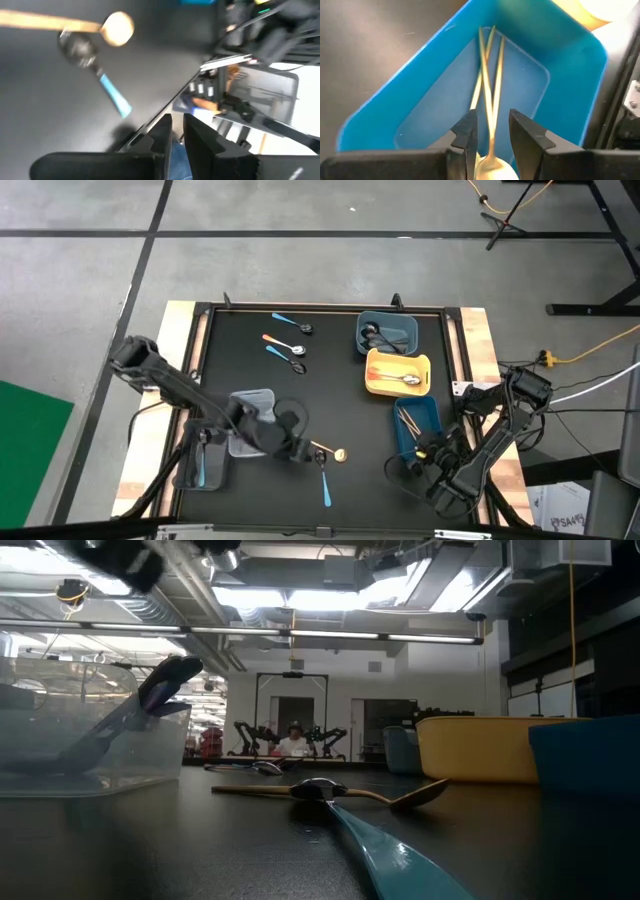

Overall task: Sort silverware by color (type)
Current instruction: Put the light blue spoon into the black bin

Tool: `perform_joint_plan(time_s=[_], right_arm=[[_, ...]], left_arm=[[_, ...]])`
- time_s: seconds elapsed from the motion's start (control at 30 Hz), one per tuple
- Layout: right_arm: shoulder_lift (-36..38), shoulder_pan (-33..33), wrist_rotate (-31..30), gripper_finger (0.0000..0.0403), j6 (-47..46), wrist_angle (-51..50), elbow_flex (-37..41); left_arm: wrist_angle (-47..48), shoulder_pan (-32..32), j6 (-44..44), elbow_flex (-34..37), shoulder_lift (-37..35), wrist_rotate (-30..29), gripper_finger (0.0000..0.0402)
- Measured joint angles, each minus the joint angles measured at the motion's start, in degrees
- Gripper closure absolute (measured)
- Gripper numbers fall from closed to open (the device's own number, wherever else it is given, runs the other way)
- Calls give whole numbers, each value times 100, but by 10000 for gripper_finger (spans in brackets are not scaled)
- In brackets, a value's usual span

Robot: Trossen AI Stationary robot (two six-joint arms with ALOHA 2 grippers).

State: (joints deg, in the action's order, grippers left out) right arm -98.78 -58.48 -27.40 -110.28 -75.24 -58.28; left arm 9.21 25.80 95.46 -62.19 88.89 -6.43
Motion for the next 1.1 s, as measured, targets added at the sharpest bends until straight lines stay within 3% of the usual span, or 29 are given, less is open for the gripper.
perform_joint_plan(time_s=[0.27, 0.47, 0.73, 1.1], right_arm=[[0, 0, -2, 301, 7, 208, -2], [0, 0, -4, 301, 7, 233, -2], [0, 0, -9, 301, 7, 234, -2], [0, 0, -15, 301, 6, 252, -2]], left_arm=[[-41, 620, 1669, 0, 917, 12, 360], [-740, 884, 2718, 9, 1532, -7, 360], [-1167, 893, 2945, 11, 1960, 166, 360], [-1150, 653, 2284, 10, 1953, -86, 360]])
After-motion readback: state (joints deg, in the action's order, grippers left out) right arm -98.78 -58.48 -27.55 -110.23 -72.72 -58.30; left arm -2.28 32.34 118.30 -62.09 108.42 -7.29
